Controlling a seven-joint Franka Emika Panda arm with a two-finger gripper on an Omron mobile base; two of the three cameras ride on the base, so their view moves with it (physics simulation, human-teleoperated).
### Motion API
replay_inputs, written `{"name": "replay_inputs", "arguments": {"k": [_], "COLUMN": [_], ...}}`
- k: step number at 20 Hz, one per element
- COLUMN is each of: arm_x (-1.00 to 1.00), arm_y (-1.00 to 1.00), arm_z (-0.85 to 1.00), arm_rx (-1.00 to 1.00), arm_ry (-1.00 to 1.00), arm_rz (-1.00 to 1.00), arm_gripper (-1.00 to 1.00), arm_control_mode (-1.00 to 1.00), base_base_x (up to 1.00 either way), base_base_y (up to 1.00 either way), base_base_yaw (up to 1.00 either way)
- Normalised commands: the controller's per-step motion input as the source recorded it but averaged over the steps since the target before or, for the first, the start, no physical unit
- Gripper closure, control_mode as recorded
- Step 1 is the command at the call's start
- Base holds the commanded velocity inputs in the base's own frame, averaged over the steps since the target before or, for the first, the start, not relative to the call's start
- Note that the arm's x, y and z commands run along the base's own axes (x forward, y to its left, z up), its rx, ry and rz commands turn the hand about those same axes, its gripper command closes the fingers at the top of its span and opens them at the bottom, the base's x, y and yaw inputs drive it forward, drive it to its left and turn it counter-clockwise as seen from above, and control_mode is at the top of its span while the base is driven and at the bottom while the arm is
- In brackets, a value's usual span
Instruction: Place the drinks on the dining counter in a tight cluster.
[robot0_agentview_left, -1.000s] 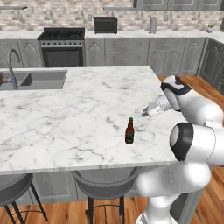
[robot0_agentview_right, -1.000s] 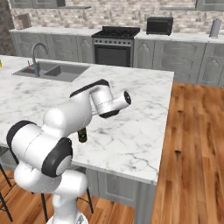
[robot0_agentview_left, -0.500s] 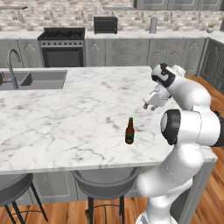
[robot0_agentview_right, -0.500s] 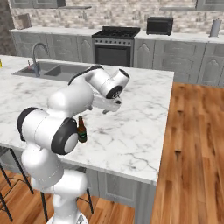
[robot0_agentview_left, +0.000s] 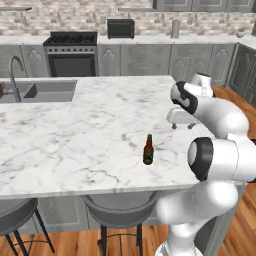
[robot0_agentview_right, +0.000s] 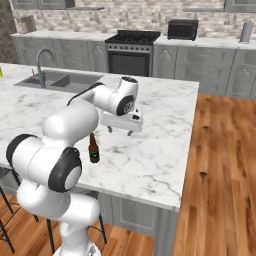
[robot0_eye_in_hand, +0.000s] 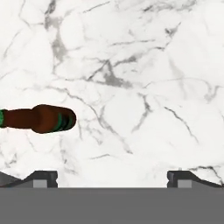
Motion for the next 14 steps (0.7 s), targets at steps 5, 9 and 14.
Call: {"name": "replay_inputs", "arguments": {"k": [5,9,14], "arm_x": [-0.64,-0.87,-0.9], "arm_y": [-0.15,0.09,0.15], "arm_z": [0.17,0.75,0.92], "arm_rx": [-0.31,-0.04,-0.02], "arm_ry": [-0.01,-0.03,0.0], "arm_rz": [-0.33,-0.03,0.0], "arm_gripper": [-1.0,-1.0,-1.0], "arm_control_mode": [-1.0,-1.0,-1.0], "base_base_x": [0.0,0.0,0.0], "base_base_y": [0.0,0.0,0.0], "base_base_yaw": [0.0,0.0,0.0]}}
